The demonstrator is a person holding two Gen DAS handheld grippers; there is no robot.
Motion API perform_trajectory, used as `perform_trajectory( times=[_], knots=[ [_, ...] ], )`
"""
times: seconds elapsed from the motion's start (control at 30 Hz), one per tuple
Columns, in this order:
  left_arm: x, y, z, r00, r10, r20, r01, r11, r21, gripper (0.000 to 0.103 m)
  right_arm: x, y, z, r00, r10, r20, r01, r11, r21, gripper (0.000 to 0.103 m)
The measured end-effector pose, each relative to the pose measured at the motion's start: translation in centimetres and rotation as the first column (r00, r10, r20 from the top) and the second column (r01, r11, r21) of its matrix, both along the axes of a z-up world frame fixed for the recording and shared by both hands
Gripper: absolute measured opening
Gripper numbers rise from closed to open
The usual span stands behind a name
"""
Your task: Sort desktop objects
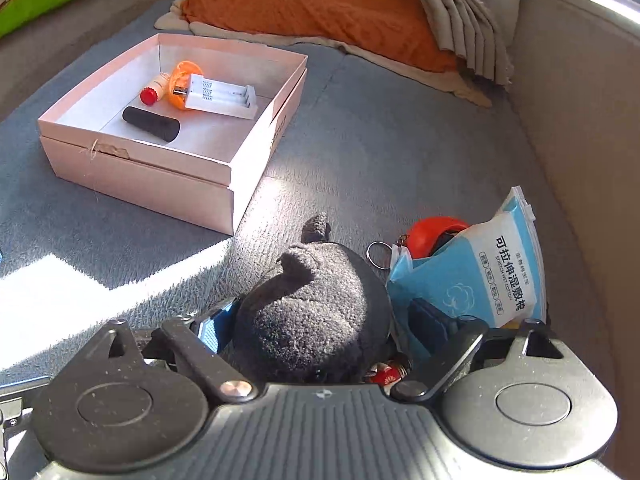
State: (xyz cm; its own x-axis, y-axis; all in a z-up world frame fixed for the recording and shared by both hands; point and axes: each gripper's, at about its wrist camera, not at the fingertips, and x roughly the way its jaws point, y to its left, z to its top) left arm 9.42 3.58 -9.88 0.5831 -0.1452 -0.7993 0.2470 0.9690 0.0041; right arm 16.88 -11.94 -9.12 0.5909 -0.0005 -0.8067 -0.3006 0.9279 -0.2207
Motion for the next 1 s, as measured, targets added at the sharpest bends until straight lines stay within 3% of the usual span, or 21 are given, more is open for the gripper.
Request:
perform_trajectory(
  times=[0.07,0.13,0.2,0.23,0.27,0.37,0.5,0.57,0.67,0.73,0.83,0.9,1.0],
  knots=[
    [-0.2,0.4,0.2,1.000,0.001,-0.008,-0.001,1.000,-0.027,0.103,0.1,0.8,0.6,1.000,-0.018,-0.022,0.018,1.000,0.013,0.074],
    [-0.3,0.5,0.2,1.000,-0.016,-0.026,0.015,0.998,-0.053,0.103,-0.9,1.3,2.0,0.998,0.017,-0.058,-0.008,0.988,0.154,0.074],
    [-0.7,0.3,-0.2,0.998,-0.051,-0.043,0.048,0.997,-0.063,0.103,-2.0,1.7,3.3,0.991,0.078,-0.110,-0.039,0.945,0.324,0.077],
    [-1.0,0.1,-0.3,0.996,-0.073,-0.049,0.070,0.995,-0.066,0.103,-2.8,2.0,3.8,0.990,0.094,-0.109,-0.047,0.927,0.372,0.082],
    [-1.2,-0.1,-0.4,0.995,-0.090,-0.051,0.087,0.994,-0.067,0.103,-3.6,2.2,4.3,0.992,0.090,-0.087,-0.050,0.923,0.381,0.088],
    [-1.8,-0.7,-0.5,0.991,-0.122,-0.047,0.119,0.991,-0.065,0.103,-5.4,1.6,5.1,0.998,0.055,-0.011,-0.048,0.936,0.348,0.089],
    [-1.6,-0.7,-0.5,0.994,-0.101,-0.049,0.097,0.992,-0.074,0.103,-6.3,-1.3,4.6,0.996,-0.042,0.078,0.026,0.980,0.195,0.089],
    [-1.4,-0.7,-0.5,0.995,-0.092,-0.049,0.088,0.994,-0.070,0.103,-5.9,-3.4,3.6,0.995,-0.072,0.075,0.063,0.992,0.108,0.089],
    [-1.3,-0.8,-0.7,0.995,-0.082,-0.053,0.080,0.996,-0.040,0.103,-5.7,-6.5,2.4,0.992,-0.121,0.032,0.119,0.991,0.052,0.089],
    [-1.4,-0.6,-0.8,0.996,-0.068,-0.055,0.067,0.998,-0.013,0.103,-5.5,-8.4,1.8,0.983,-0.181,-0.002,0.181,0.982,0.058,0.089],
    [-1.2,0.0,-0.9,0.998,-0.032,-0.058,0.032,0.999,0.013,0.103,-5.0,-11.0,1.4,0.961,-0.265,-0.081,0.275,0.947,0.166,0.089],
    [-1.0,0.4,-0.8,0.998,-0.008,-0.055,0.009,1.000,0.017,0.103,-4.1,-11.5,1.3,0.947,-0.297,-0.121,0.319,0.912,0.258,0.087],
    [-0.9,0.8,-0.3,0.999,0.029,-0.027,-0.028,0.999,0.030,0.103,-2.3,-11.1,0.6,0.930,-0.330,-0.165,0.366,0.876,0.313,0.087]
  ],
)
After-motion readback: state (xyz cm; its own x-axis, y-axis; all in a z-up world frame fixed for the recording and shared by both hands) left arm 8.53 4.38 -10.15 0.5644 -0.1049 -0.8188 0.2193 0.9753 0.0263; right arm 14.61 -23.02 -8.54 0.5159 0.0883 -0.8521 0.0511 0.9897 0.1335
